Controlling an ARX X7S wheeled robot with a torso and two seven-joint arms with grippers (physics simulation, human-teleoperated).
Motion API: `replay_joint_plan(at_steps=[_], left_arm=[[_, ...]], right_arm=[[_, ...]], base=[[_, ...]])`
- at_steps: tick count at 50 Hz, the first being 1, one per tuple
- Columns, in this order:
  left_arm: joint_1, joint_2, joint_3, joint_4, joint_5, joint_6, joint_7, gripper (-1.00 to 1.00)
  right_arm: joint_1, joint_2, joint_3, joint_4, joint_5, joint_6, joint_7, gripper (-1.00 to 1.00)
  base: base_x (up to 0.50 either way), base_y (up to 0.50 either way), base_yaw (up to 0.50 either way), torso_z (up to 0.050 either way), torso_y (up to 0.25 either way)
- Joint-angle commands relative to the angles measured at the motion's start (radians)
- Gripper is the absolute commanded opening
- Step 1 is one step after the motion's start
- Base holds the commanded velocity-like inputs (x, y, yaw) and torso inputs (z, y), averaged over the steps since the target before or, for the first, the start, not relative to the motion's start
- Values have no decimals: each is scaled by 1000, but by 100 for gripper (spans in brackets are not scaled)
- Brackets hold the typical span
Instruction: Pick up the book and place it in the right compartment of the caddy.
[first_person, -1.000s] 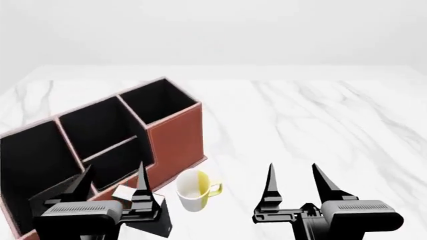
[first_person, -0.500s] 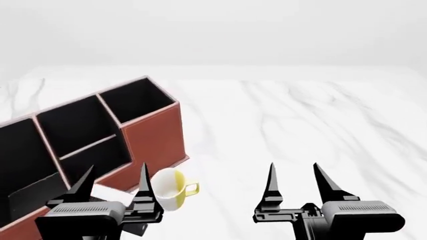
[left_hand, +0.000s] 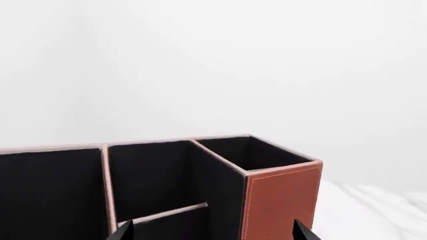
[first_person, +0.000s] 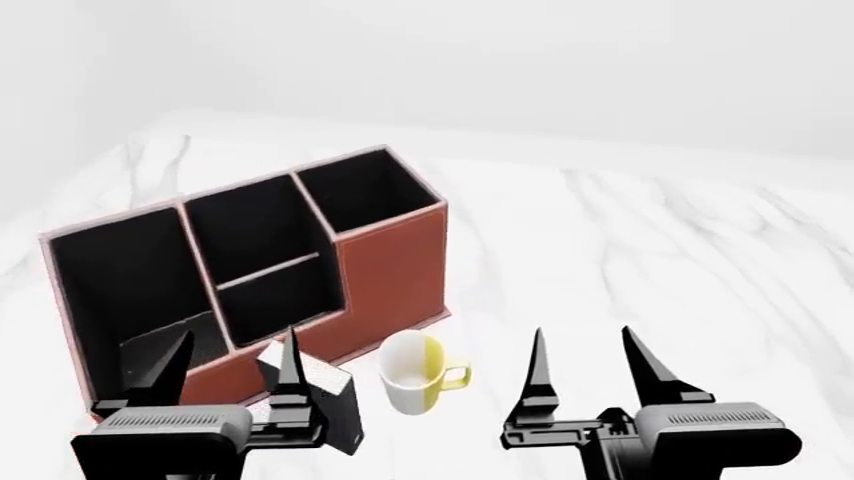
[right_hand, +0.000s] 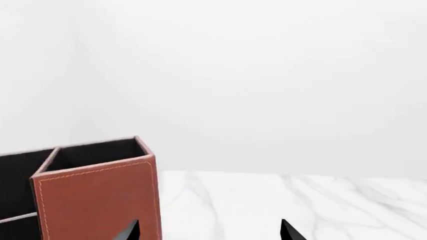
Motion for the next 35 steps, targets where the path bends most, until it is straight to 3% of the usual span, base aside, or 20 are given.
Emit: replay_joint_plan(at_steps=[1, 35], left_arm=[[1, -12, 11, 0, -5, 5, -12, 100], [-2, -38, 32, -5, -23, 18, -40, 100]], right_arm=[[1, 13, -15, 3, 0, -2, 11, 100], [9, 45, -45, 11, 15, -12, 44, 100]], base=[[0, 0, 500, 0, 0], [0, 0, 500, 0, 0]])
